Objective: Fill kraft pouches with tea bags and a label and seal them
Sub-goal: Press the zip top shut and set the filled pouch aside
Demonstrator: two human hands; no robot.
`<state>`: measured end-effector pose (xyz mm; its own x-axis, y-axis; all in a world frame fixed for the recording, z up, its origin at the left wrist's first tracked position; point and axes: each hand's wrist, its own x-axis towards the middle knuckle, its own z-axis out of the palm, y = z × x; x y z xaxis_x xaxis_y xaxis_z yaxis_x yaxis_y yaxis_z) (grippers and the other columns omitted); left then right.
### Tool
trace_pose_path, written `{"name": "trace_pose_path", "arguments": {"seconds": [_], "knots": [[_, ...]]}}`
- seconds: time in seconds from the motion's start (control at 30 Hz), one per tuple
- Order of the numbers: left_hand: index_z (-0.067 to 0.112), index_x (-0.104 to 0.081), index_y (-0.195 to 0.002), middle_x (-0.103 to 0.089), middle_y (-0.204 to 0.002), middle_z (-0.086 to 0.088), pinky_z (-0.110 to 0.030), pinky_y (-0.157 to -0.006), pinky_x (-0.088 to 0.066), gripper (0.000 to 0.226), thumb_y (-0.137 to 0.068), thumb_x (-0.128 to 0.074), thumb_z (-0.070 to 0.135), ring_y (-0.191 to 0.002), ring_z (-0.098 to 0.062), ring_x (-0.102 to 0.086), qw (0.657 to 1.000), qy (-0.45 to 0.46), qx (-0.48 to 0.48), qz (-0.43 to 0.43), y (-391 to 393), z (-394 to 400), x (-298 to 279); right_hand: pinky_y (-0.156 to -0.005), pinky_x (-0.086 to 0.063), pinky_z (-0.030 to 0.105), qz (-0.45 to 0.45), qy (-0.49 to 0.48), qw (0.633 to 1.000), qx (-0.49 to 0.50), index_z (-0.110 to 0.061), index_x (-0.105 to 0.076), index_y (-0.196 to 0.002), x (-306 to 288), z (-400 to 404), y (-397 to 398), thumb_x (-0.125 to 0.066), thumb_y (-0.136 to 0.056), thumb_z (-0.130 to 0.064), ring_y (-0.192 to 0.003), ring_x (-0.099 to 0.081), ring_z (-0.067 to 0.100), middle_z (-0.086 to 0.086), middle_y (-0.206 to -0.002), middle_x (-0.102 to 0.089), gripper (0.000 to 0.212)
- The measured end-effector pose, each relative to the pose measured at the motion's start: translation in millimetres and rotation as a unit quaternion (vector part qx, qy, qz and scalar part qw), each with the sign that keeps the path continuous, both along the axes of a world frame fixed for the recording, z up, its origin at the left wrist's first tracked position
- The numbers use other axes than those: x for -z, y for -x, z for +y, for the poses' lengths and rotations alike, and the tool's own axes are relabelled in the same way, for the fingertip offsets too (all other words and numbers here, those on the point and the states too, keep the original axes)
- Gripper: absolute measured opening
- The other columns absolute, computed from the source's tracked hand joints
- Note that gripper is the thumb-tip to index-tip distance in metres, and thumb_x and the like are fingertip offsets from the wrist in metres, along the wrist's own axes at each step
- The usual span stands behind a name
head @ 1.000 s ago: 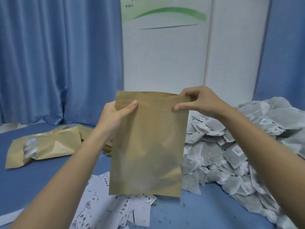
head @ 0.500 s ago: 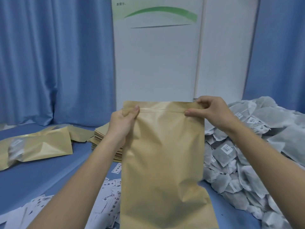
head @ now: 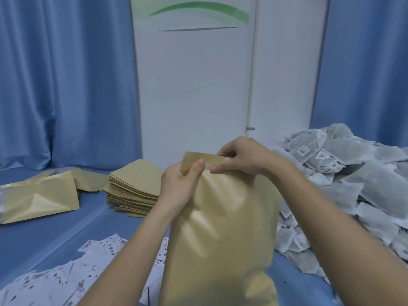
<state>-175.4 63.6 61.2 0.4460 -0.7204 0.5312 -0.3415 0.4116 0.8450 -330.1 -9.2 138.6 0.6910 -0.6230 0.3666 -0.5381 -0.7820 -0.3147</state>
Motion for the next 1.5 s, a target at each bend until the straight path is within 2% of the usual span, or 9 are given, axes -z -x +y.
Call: {"name": "trace_pose_path", "arguments": {"seconds": [0.07, 0.17, 0.33, 0.47, 0.7, 0.83, 1.07, 1.23, 1.5], "knots": [[0.025, -0.071, -0.064, -0.071, -0.068, 0.011, -0.022, -0.060, -0.049, 0.026, -0.086, -0.065, 0.037, -0.064, -0.002, -0.063, 1.000, 0.002, 0.011, 0.009, -0.4, -0.3, 2.3, -0.052, -0.028, 0.022, -0.003, 0.007, 1.000, -0.001, -0.010, -0.062, -0.069, 2.2, -4.2, -1.3, -0.072, -0.068, -0.054, -0.053, -0.039, 0.006, -0.007, -0.056, -0.044, 0.046], [0.020, -0.068, -0.060, -0.066, -0.059, 0.012, -0.017, -0.051, -0.044, 0.026, -0.080, -0.072, 0.036, -0.056, -0.002, -0.058, 0.999, 0.013, 0.009, 0.039, -0.5, -1.0, 2.1, -0.054, -0.027, 0.026, -0.011, 0.020, 1.000, -0.017, -0.001, -0.062, -0.077, 4.9, -6.2, -1.4, -0.072, -0.070, -0.051, -0.057, -0.037, 0.008, -0.001, -0.060, -0.042, 0.051], [0.020, -0.066, -0.070, -0.068, -0.066, 0.011, -0.024, -0.061, -0.048, 0.021, -0.085, -0.068, 0.034, -0.065, -0.006, -0.061, 0.999, 0.026, -0.018, 0.032, 0.2, -3.1, 1.6, -0.051, -0.029, 0.019, -0.019, 0.032, 0.999, -0.025, -0.016, -0.070, -0.077, 1.5, 1.3, -4.1, -0.071, -0.075, -0.046, -0.059, -0.044, 0.008, -0.004, -0.061, -0.050, 0.030], [0.014, -0.063, -0.086, -0.067, -0.081, 0.007, -0.022, -0.068, -0.047, 0.028, -0.091, -0.057, 0.040, -0.075, -0.003, -0.060, 0.998, 0.023, -0.052, -0.021, 3.5, -3.2, 3.3, -0.044, -0.025, 0.017, 0.013, -0.006, 1.000, -0.016, -0.022, -0.058, -0.050, -9.3, 5.2, -5.8, -0.070, -0.078, -0.041, -0.045, -0.036, 0.004, -0.010, -0.046, -0.038, 0.036], [0.014, -0.059, -0.081, -0.064, -0.074, 0.010, -0.018, -0.061, -0.044, 0.026, -0.089, -0.060, 0.038, -0.064, 0.007, -0.055, 0.997, 0.031, -0.064, -0.029, 4.5, -0.9, 4.7, -0.049, -0.019, 0.025, 0.017, 0.056, 0.998, -0.016, -0.016, -0.039, -0.055, -4.7, 12.4, -10.5, -0.066, -0.083, -0.036, -0.051, -0.028, 0.011, -0.003, -0.053, -0.030, 0.044], [0.011, -0.060, -0.089, -0.065, -0.082, 0.008, -0.027, -0.070, -0.046, 0.027, -0.092, -0.056, 0.038, -0.075, -0.001, -0.057, 0.997, 0.030, -0.062, -0.036, 8.1, -0.3, 3.5, -0.047, -0.025, 0.021, 0.020, 0.031, 0.999, -0.028, -0.008, -0.064, -0.070, -10.1, 12.4, -11.1, -0.070, -0.078, -0.041, -0.052, -0.035, 0.007, -0.002, -0.057, -0.040, 0.034], [-0.001, -0.055, -0.091, -0.063, -0.080, -0.019, -0.028, -0.069, -0.043, 0.037, -0.094, -0.053, 0.036, -0.067, -0.017, -0.049, 0.994, 0.073, -0.076, -0.044, 8.4, 5.7, 5.1, -0.045, -0.025, 0.018, -0.009, 0.040, 0.998, -0.050, -0.011, -0.061, -0.060, -7.9, 8.5, -1.9, -0.075, -0.073, -0.041, -0.049, -0.032, 0.006, -0.007, -0.047, -0.036, 0.035], [-0.006, -0.049, -0.086, -0.041, -0.061, -0.005, -0.025, -0.057, -0.033, 0.045, -0.092, -0.053, 0.039, -0.057, -0.010, -0.035, 0.993, 0.083, -0.074, -0.045, 3.2, 6.1, 4.7, -0.047, -0.030, 0.014, 0.027, 0.058, 0.997, -0.032, -0.028, -0.053, -0.050, -10.8, 2.5, 15.1, -0.073, -0.077, -0.038, -0.047, -0.040, 0.001, -0.014, -0.042, -0.043, 0.035], [-0.009, -0.050, -0.089, -0.040, -0.064, -0.016, -0.029, -0.058, -0.030, 0.048, -0.093, -0.052, 0.039, -0.059, -0.012, -0.034, 0.992, 0.092, -0.075, -0.050, 2.6, 4.0, 8.4, -0.051, -0.021, 0.025, 0.064, 0.114, 0.991, -0.039, -0.011, -0.042, -0.058, -6.4, -5.6, 27.4, -0.069, -0.081, -0.036, -0.051, -0.029, 0.010, -0.003, -0.050, -0.026, 0.044]]}}
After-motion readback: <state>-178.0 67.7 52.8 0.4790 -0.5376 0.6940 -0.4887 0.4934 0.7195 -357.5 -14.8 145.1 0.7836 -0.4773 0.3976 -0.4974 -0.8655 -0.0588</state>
